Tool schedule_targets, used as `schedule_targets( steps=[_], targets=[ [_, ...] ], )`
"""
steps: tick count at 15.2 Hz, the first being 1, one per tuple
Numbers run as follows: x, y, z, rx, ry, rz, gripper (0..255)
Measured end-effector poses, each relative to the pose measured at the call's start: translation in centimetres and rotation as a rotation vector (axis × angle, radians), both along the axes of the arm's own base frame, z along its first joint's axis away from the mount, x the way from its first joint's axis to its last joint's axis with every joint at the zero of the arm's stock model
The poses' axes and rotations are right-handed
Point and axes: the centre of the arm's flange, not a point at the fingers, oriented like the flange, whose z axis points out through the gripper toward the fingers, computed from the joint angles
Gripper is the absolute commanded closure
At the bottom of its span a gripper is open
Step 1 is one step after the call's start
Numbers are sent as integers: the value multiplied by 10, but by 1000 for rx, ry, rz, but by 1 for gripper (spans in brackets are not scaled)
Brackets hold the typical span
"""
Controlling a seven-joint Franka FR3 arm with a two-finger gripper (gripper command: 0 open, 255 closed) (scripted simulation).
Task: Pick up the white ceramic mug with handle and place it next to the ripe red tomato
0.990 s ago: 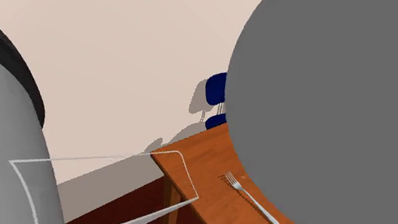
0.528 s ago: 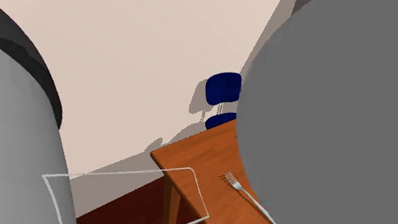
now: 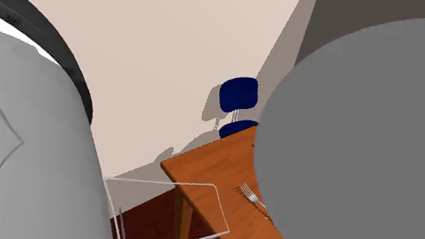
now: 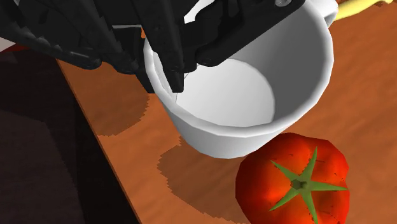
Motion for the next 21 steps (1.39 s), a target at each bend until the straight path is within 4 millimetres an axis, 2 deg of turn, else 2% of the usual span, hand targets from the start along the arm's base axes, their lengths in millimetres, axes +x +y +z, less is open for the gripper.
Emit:
schedule_targets(
  steps=[17, 21],
  targets=[
    [1, -1, -90, 0, 0, 0, 255],
    [0, -1, -93, -1, 0, 0, 255]
  ],
)
